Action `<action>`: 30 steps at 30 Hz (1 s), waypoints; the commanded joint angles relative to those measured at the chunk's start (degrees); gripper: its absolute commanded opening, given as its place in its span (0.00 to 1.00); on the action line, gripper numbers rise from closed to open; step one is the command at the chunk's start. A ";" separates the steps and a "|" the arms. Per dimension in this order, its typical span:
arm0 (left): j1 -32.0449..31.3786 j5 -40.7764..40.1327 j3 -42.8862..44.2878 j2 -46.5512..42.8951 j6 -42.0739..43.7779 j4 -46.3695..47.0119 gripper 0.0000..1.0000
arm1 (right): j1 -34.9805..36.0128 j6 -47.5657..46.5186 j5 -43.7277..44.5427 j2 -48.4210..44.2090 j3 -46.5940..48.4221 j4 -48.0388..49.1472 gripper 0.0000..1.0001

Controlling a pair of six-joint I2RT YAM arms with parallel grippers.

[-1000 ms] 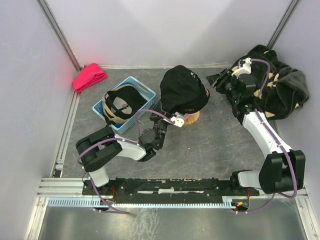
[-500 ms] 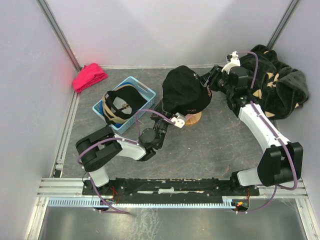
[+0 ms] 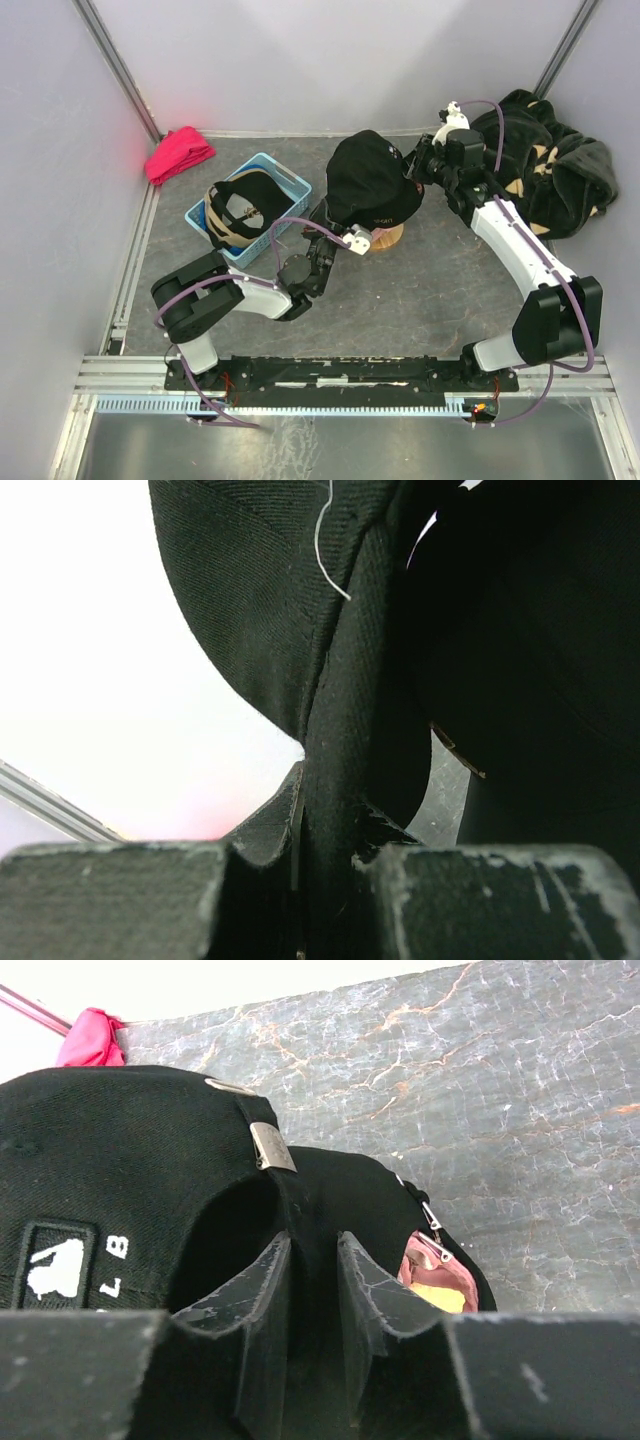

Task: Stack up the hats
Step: Stack the hat on the hat.

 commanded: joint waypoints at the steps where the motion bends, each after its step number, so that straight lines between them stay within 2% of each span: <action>1: -0.05 4.76 2.45 0.15 -4.25 3.32 0.03 | 0.69 -3.07 4.28 0.37 3.73 -1.95 0.29; 11: 0.28 4.27 3.81 2.28 -3.92 1.37 0.03 | 1.22 -5.66 9.60 0.53 4.84 -4.33 0.18; 22: 2.07 0.08 7.99 7.39 -4.49 -1.55 0.03 | 1.22 -7.45 14.03 2.05 5.57 -6.14 0.17; 30: 3.60 -0.34 8.08 6.32 -8.14 -4.59 0.03 | 0.68 -8.87 16.51 1.73 5.27 -7.72 0.17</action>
